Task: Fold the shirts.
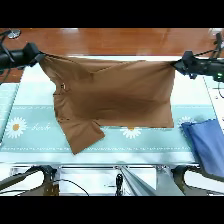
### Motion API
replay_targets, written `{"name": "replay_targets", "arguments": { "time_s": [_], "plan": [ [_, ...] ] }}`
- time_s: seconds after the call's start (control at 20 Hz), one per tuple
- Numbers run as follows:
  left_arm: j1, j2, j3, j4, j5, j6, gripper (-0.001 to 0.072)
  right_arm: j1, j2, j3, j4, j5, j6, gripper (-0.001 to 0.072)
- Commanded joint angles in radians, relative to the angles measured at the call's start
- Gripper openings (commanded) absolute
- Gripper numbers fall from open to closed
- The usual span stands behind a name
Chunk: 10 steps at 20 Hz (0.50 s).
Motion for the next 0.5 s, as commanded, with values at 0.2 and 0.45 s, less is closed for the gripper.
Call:
{"name": "replay_targets", "arguments": {
  "time_s": [0.2,0.45],
  "plan": [
    [0.061,-0.07,0.082,0.029,-0.256,-0.019,0.0706,-0.111,-0.184,0.205,0.071,0.2,0.038,0.0624],
    [0.311,-0.054,-0.029,0.132,-0.646,-0.007,0.0706,-0.336,-0.016,0.133,-0.51,0.473,0.055,0.0621]
  ]
}}
